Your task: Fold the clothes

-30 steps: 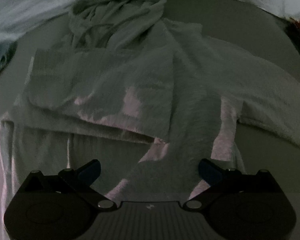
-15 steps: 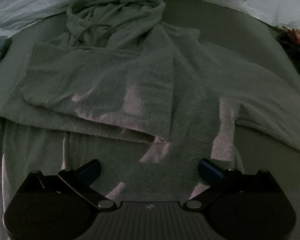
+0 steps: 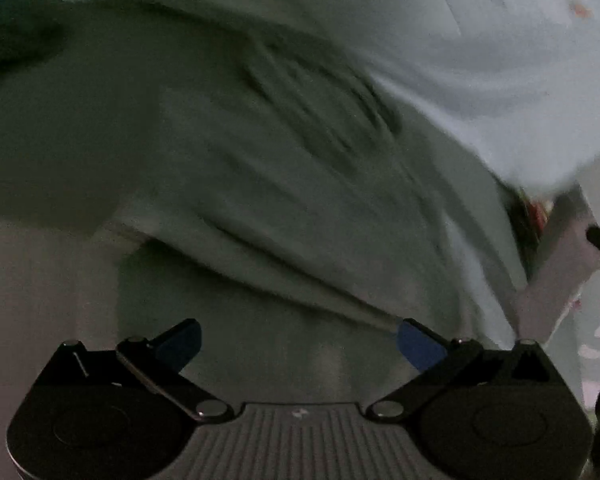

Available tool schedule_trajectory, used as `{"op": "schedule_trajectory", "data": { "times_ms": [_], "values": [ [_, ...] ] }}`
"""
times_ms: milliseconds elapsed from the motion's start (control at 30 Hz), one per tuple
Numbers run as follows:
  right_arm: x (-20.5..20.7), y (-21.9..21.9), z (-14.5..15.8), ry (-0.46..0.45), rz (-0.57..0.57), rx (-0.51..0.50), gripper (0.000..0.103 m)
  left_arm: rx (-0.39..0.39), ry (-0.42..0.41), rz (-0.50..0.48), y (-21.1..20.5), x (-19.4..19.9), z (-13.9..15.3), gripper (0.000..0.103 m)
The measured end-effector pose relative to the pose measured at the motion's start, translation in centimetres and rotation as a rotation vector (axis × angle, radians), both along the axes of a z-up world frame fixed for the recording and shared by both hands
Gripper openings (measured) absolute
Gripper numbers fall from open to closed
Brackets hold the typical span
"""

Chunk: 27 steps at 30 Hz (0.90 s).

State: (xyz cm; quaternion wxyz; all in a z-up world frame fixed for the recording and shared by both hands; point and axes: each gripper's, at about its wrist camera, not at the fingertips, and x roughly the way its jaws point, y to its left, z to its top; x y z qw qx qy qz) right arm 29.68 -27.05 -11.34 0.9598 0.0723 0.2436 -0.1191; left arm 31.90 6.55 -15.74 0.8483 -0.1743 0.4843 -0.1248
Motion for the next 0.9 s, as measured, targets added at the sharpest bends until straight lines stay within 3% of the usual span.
{"op": "schedule_trajectory", "data": {
  "times_ms": [100,233,300,467,567,667,767,900],
  "values": [
    [1.2,10.9,0.8,-0.014,0.212,-0.04,0.018,-0.008,-0.053,0.109,8.3,0.1,1.2,0.103],
    [2.8,25.4,1.8,-0.032,0.494,-0.093,0.02,-0.091,-0.054,0.302,17.6,-0.1,0.4,0.103],
    [3.6,32.7,2.3,-0.042,0.636,-0.12,0.03,-0.143,-0.024,0.394,21.2,0.0,-1.0,0.103],
    [4.5,33.5,0.5,0.053,0.647,-0.136,0.046,-0.198,0.009,0.484,24.9,0.7,-4.1,0.103],
    [5.1,33.9,-0.7,0.111,0.651,-0.145,0.05,-0.185,-0.001,0.457,24.5,0.9,-3.9,0.103],
    [5.6,29.8,-1.6,0.198,0.548,-0.129,0.053,-0.131,-0.014,0.421,23.0,1.9,-4.2,0.103],
    [5.4,28.0,-2.8,0.235,0.509,-0.207,0.054,-0.06,-0.039,0.388,21.7,2.8,-4.7,0.103],
    [5.3,26.6,-4.3,0.274,0.487,-0.308,0.059,-0.059,-0.028,0.351,21.4,3.4,-4.6,0.103]
  ]
}}
